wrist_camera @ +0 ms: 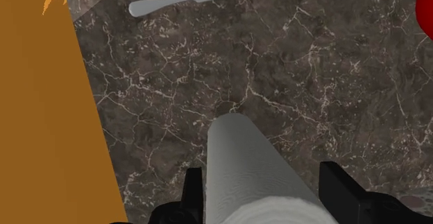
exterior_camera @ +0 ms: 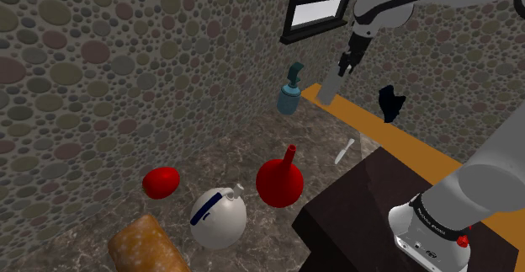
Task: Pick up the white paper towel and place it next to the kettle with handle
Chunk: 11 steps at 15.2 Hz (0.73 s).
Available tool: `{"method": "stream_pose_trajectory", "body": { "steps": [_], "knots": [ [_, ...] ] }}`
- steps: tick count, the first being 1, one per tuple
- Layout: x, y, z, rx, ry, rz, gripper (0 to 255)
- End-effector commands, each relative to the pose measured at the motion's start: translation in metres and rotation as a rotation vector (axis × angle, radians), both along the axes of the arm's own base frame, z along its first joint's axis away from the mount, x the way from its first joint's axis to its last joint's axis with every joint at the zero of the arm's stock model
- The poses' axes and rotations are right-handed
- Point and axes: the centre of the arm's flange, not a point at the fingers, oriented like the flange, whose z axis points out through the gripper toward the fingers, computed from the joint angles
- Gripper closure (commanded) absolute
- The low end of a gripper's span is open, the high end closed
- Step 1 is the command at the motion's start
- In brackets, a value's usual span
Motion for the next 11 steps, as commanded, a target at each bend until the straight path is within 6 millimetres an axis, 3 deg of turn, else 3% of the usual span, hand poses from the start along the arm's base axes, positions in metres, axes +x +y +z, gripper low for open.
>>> {"method": "stream_pose_trajectory", "body": {
  "steps": [1, 11],
  "knots": [
    [-0.001, 0.0, 0.011, 0.0, 0.0, 0.0, 255],
    [-0.001, 0.0, 0.063, 0.0, 0.0, 0.0, 255]
  ]
}}
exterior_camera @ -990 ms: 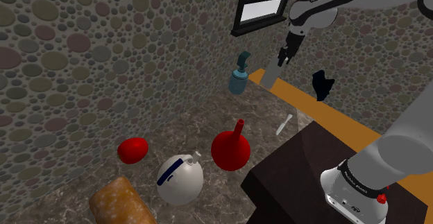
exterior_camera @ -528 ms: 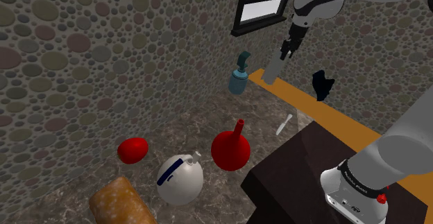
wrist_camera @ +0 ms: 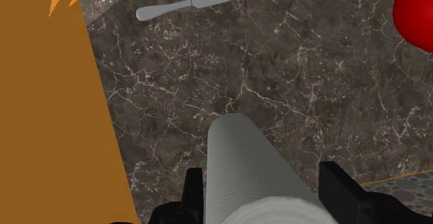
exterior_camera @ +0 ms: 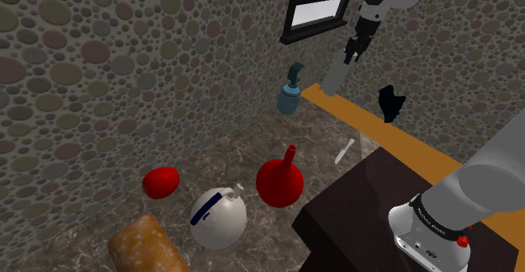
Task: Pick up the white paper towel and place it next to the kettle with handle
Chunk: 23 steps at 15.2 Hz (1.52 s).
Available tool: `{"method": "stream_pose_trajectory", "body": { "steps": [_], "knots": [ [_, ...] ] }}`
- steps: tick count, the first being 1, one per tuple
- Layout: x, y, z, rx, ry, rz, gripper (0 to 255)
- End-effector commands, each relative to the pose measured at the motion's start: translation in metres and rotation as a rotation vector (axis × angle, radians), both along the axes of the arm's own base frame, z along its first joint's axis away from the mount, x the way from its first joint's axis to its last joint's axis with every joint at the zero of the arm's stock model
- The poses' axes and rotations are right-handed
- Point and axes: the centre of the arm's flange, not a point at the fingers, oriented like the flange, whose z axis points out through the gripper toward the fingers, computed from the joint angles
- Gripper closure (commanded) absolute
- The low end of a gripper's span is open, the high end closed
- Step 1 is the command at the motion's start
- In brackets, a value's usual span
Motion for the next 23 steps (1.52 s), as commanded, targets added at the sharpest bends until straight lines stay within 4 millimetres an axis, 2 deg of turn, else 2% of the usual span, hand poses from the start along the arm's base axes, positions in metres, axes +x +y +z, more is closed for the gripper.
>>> {"method": "stream_pose_trajectory", "body": {
  "steps": [1, 4, 23],
  "knots": [
    [0.001, 0.0, 0.011, 0.0, 0.0, 0.0, 255],
    [0.001, 0.0, 0.025, 0.0, 0.0, 0.0, 255],
    [-0.001, 0.251, 0.026, 0.0, 0.0, 0.0, 255]
  ]
}}
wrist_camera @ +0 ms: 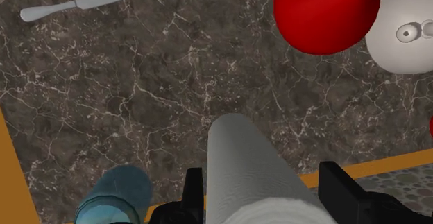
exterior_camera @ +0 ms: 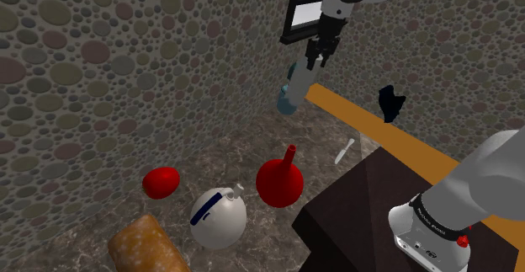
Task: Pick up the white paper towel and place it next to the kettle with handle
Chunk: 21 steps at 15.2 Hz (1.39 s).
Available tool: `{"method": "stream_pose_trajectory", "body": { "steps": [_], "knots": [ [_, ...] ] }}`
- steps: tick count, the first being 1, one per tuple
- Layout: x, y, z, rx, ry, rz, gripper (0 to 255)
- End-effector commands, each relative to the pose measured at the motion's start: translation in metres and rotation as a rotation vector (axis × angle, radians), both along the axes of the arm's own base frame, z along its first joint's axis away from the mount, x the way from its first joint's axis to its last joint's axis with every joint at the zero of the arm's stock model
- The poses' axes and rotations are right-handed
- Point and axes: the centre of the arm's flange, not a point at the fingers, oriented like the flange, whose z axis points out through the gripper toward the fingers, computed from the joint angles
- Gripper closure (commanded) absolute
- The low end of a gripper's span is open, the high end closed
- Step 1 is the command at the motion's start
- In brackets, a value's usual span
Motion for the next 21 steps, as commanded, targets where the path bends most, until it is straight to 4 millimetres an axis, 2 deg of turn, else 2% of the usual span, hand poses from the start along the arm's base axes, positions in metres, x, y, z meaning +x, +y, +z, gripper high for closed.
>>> {"method": "stream_pose_trajectory", "body": {
  "steps": [1, 21],
  "knots": [
    [-0.002, 0.03, 0.002, 0.0, 0.0, -0.001, 255],
    [-0.003, 0.294, 0.003, 0.0, 0.0, -0.001, 255]
  ]
}}
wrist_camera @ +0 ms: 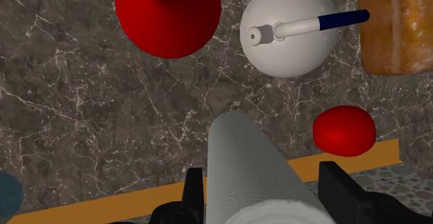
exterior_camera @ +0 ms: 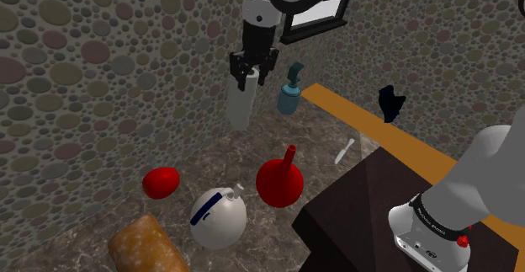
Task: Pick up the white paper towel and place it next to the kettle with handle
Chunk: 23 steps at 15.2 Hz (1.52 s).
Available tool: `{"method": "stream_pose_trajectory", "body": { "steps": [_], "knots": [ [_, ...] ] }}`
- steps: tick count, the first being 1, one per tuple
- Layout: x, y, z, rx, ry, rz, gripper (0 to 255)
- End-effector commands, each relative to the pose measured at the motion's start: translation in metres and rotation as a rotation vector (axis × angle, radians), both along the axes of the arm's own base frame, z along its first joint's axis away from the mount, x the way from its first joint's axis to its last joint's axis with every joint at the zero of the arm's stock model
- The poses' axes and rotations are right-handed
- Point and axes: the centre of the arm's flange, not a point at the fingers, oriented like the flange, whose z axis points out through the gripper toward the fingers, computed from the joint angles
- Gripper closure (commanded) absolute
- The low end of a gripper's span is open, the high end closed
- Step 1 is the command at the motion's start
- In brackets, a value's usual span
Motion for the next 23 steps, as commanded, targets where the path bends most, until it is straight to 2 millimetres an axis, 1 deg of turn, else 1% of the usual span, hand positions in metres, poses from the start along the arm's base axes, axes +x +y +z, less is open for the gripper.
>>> {"method": "stream_pose_trajectory", "body": {
  "steps": [1, 2, 23],
  "knots": [
    [0.001, 0.026, 0.0, 0.0, 0.0, -0.002, 255],
    [0.001, 0.032, 0.0, 0.0, 0.0, -0.002, 255],
    [0.001, 0.032, -0.111, 0.0, 0.0, -0.002, 255]
  ]
}}
